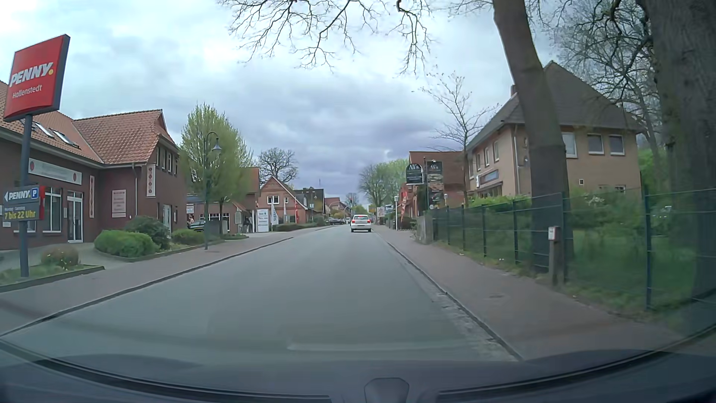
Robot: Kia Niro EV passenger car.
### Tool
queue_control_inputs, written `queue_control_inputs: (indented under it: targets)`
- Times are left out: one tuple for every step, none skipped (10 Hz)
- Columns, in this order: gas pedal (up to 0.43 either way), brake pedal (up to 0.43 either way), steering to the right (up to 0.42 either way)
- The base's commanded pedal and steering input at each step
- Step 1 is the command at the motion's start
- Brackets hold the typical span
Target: Follow the waypoints while adhering to traffic rules and regulations
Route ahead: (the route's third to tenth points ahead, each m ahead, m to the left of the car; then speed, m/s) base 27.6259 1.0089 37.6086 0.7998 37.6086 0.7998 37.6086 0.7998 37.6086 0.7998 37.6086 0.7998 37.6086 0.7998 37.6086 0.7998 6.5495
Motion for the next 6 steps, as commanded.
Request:
queue_control_inputs:
  targets:
    - [0.000, 0.000, -0.001]
    - [0.000, 0.000, -0.002]
    - [0.000, 0.000, -0.002]
    - [0.000, 0.000, -0.001]
    - [0.000, 0.000, -0.002]
    - [0.000, 0.000, -0.003]
